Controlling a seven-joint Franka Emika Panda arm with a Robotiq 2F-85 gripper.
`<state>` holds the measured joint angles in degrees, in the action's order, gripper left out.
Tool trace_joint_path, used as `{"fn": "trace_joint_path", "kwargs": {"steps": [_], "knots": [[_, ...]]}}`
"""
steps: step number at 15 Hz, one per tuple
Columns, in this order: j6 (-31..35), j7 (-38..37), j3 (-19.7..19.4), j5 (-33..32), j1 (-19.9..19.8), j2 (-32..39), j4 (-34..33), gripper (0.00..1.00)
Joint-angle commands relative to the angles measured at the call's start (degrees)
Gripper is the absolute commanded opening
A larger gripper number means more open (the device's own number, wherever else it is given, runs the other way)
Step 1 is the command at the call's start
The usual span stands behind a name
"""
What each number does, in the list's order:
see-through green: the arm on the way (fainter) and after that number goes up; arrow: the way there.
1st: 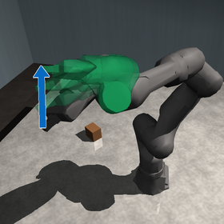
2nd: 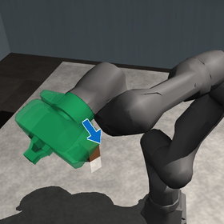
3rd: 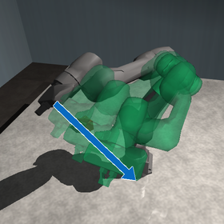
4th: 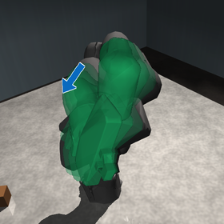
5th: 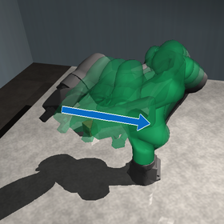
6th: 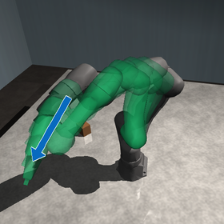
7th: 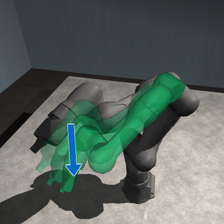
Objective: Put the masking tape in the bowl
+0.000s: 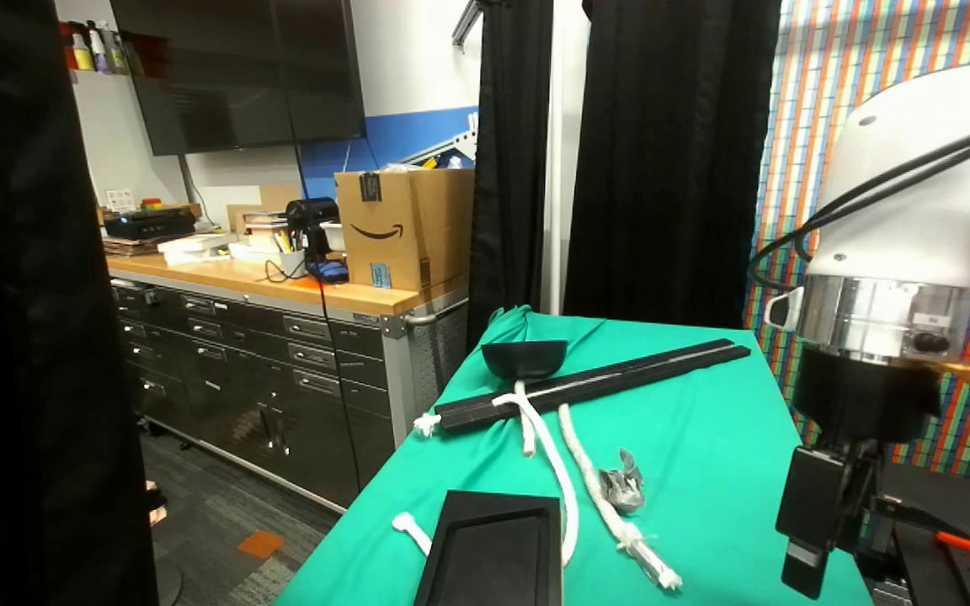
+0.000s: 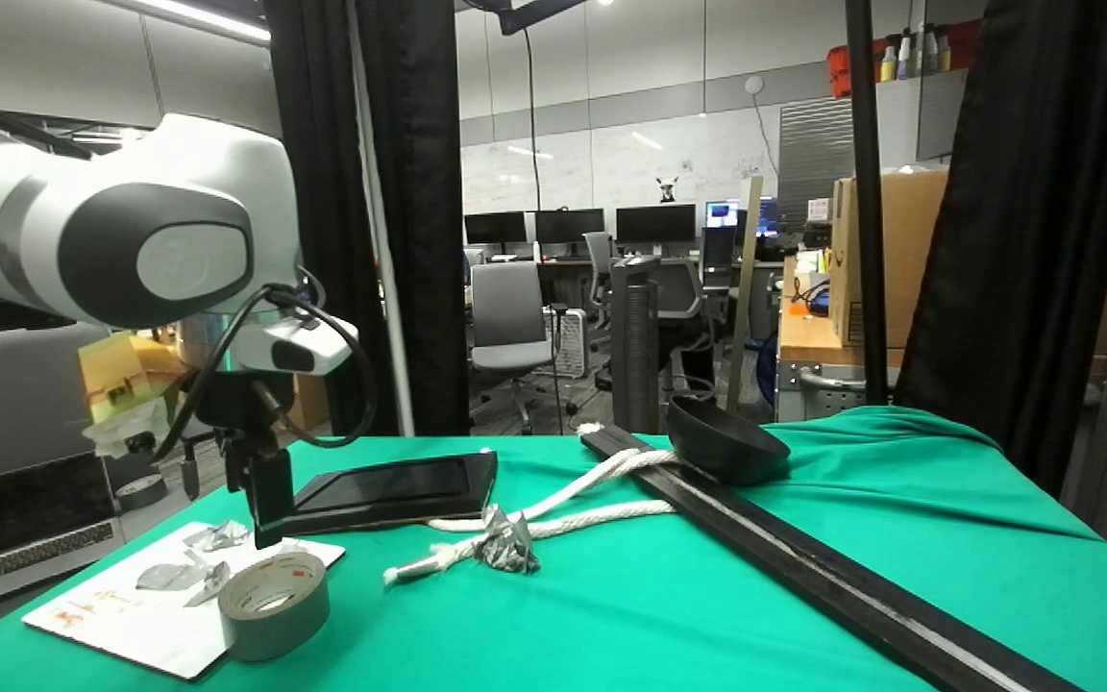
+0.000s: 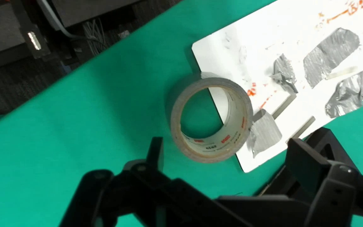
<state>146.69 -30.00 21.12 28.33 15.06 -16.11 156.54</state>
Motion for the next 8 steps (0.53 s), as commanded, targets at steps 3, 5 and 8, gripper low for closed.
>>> {"fn": "trace_joint_path", "kwargs": {"steps": [3,5,8], "knots": [[4.65,-3.07,0.69,-0.59,1.6,4.96,0.35,1.0],[6.42,-3.6,0.88,-0.64,2.06,7.37,0.15,1.0],[10.95,-4.07,0.76,-0.81,2.42,11.09,-0.01,1.0]]}}
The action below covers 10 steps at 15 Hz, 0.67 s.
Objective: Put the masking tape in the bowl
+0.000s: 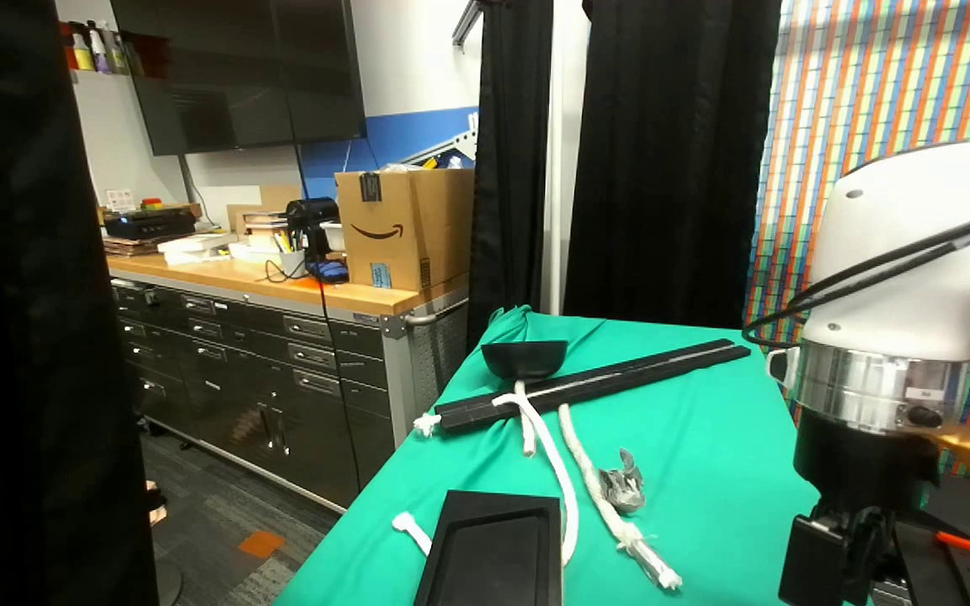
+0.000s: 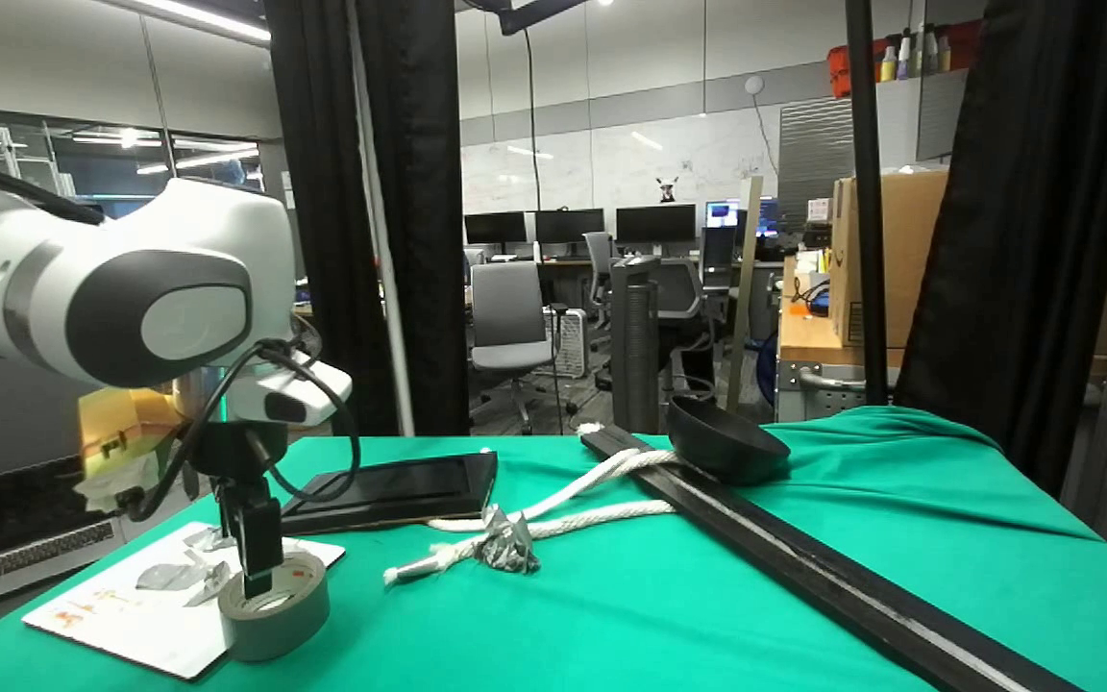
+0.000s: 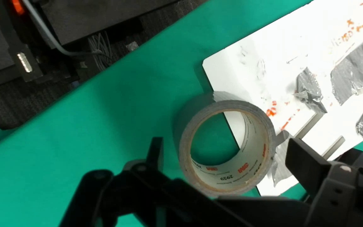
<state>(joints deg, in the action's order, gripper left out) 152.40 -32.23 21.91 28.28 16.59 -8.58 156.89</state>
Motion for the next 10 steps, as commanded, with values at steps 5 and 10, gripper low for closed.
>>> {"fn": "trace_joint_path", "kwargs": {"steps": [5,10], "knots": [[13.02,-2.6,-0.98,-2.15,0.69,8.54,-0.69,1.0],[16.7,-3.64,-3.28,-6.7,0.21,11.1,0.07,1.0]]}}
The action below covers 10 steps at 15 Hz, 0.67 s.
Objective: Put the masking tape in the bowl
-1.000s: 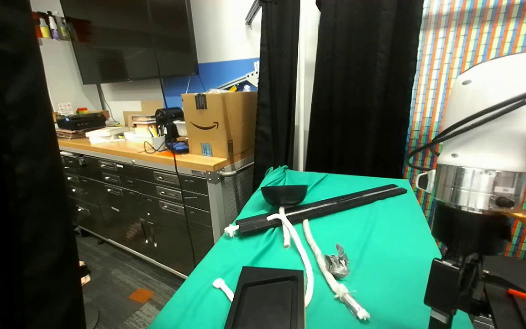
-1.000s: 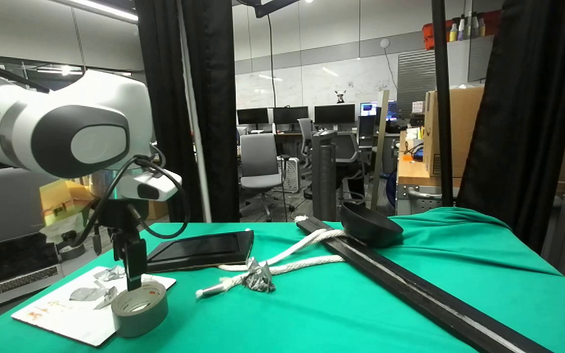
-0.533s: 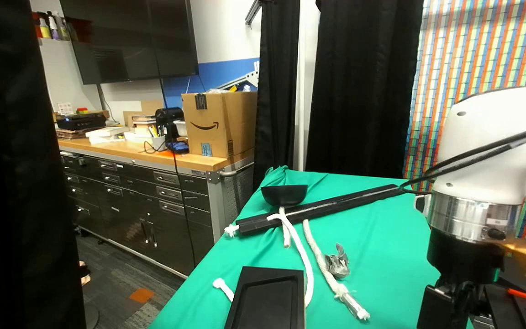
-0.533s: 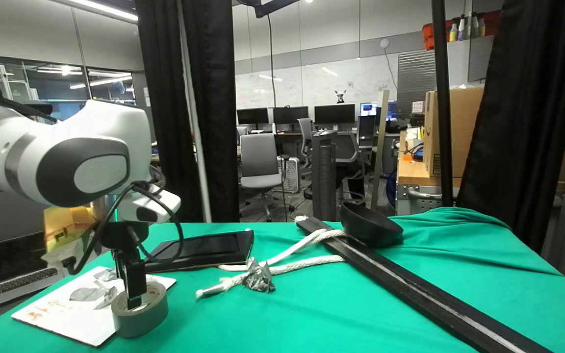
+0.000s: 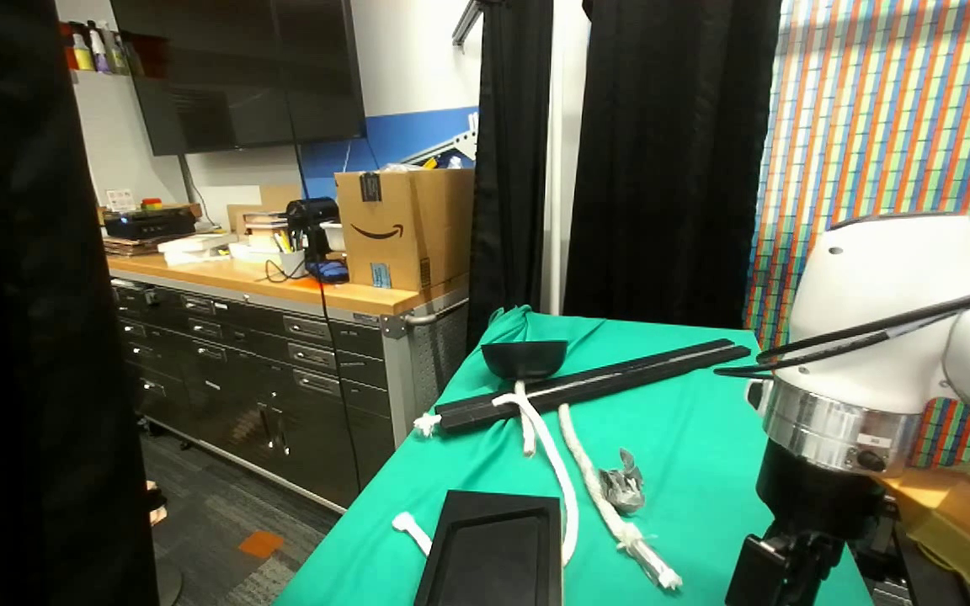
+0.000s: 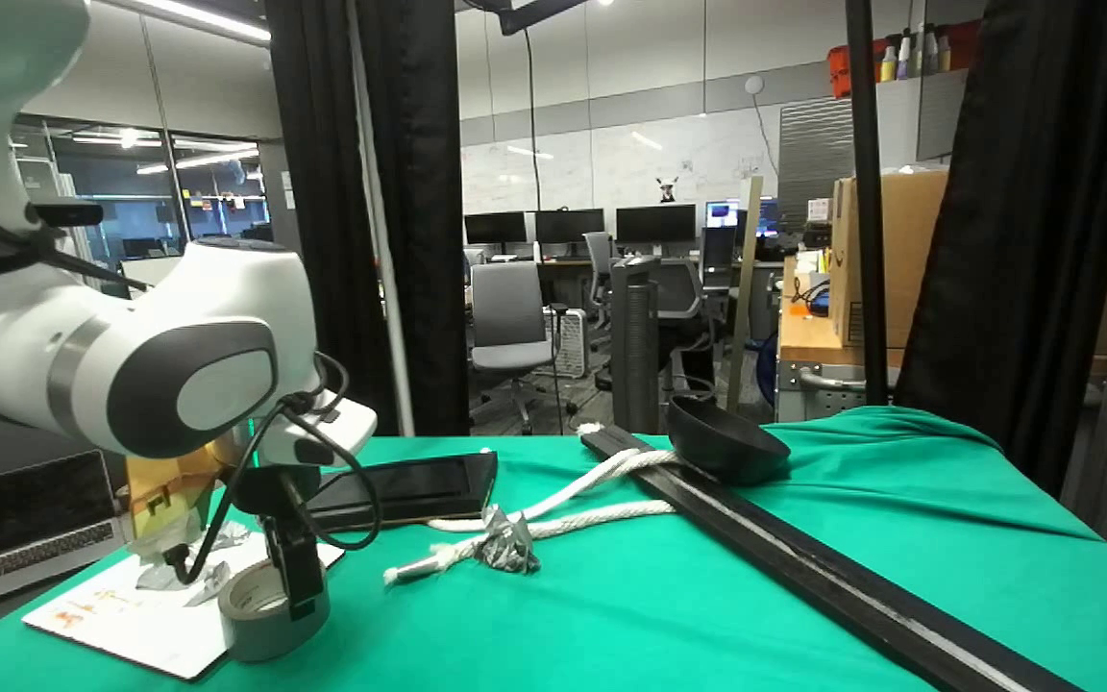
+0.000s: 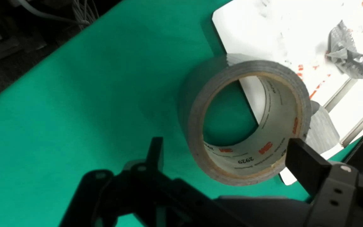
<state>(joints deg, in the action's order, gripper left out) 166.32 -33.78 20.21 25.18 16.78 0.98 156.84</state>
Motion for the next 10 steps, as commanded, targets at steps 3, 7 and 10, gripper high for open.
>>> {"fn": "trace_joint_path", "kwargs": {"steps": [3,7,10], "knots": [[3.1,-3.4,-3.42,-7.08,-0.09,2.28,0.58,1.0],[2.59,-4.58,-4.87,-9.95,0.28,3.13,0.29,1.0],[1.64,-4.16,-4.2,-9.08,0.63,2.55,0.29,1.0]]}}
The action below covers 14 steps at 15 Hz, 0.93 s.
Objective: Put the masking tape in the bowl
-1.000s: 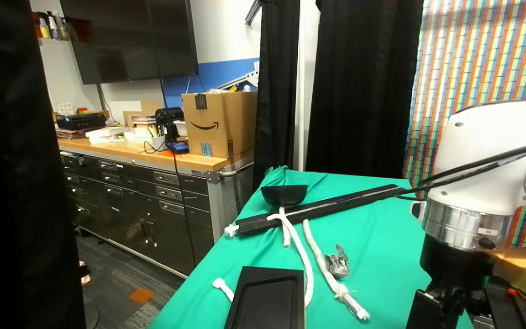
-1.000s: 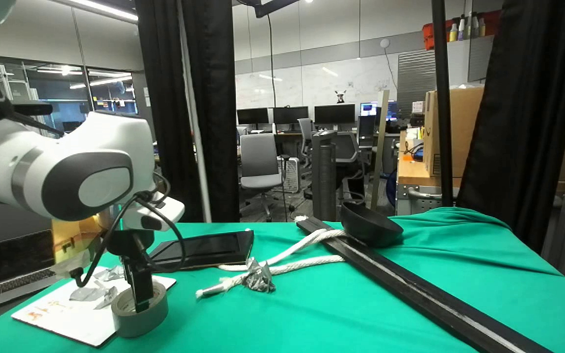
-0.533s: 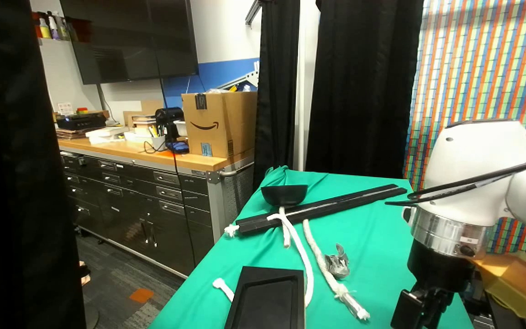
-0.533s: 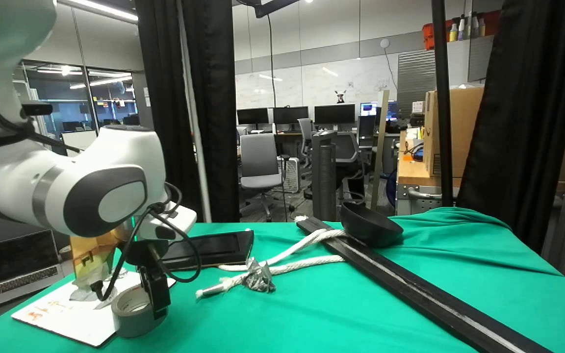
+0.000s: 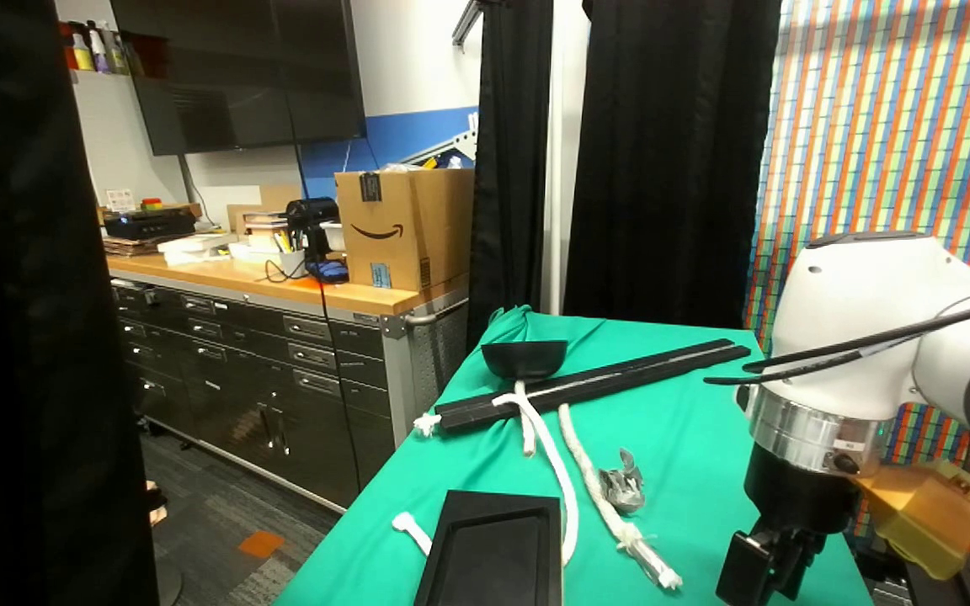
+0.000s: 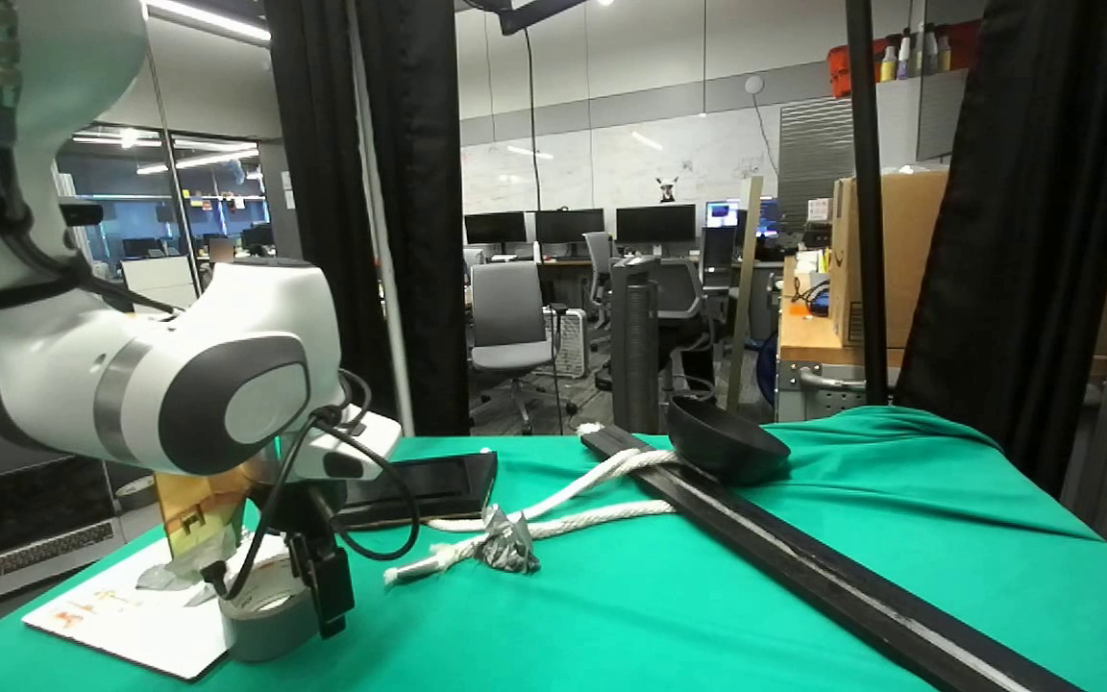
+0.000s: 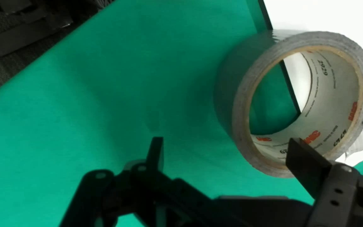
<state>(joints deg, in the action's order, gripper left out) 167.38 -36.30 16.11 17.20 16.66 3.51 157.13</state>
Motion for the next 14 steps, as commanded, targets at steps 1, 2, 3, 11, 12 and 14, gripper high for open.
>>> {"fn": "trace_joint_path", "kwargs": {"steps": [1,2,3,11,12,14], "knots": [[0.58,-1.67,-0.04,-1.13,0.84,0.03,0.0,1.0],[0.64,-1.87,-0.04,-1.37,0.97,0.2,0.0,1.0],[0.45,-1.43,0.18,-0.8,1.01,0.22,0.0,1.0],[0.96,-0.88,0.59,-0.41,1.45,1.68,0.09,1.0],[1.36,-0.73,0.54,-0.77,1.54,2.03,0.09,0.93],[1.6,-0.88,0.42,-1.11,1.74,2.6,0.09,0.68]]}}
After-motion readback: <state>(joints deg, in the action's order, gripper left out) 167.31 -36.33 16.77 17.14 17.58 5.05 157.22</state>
